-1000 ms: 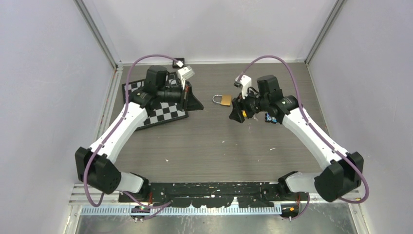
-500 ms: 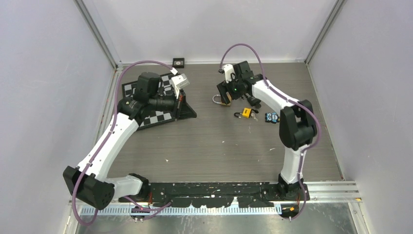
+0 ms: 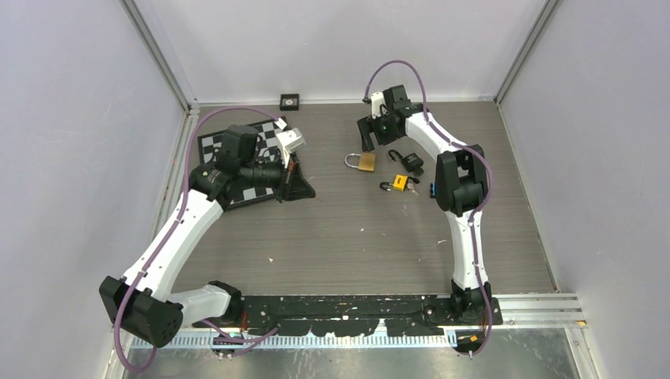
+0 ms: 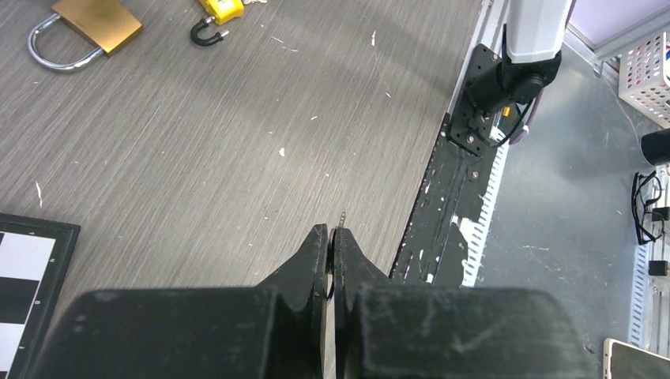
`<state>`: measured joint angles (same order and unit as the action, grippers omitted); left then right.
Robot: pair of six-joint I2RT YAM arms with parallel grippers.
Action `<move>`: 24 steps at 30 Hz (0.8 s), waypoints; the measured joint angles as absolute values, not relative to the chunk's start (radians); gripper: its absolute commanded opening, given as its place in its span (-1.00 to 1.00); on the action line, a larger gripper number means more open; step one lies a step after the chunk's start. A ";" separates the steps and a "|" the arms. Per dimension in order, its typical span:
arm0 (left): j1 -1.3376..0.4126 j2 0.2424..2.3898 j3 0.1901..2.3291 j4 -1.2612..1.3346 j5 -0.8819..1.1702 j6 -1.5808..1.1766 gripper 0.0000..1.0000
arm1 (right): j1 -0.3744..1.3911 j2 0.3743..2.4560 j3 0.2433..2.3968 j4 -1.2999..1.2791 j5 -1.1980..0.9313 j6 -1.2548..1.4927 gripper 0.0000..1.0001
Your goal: Unlock with the key
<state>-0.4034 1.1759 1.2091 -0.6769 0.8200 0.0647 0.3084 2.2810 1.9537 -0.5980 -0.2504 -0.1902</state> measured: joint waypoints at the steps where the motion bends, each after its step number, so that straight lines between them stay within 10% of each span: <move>1: -0.403 1.176 1.208 -0.677 0.818 0.065 -1.00 | 0.305 2.297 1.971 -0.607 -0.257 -0.184 0.74; 24: -0.403 1.177 1.207 -0.669 0.801 0.083 -1.00 | 0.307 2.371 1.977 -0.622 -0.448 -0.094 0.72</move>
<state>-0.4034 1.1767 1.2072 -0.6685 0.8005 0.0834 0.3069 2.3714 1.9766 -0.6224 -0.4484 -0.0940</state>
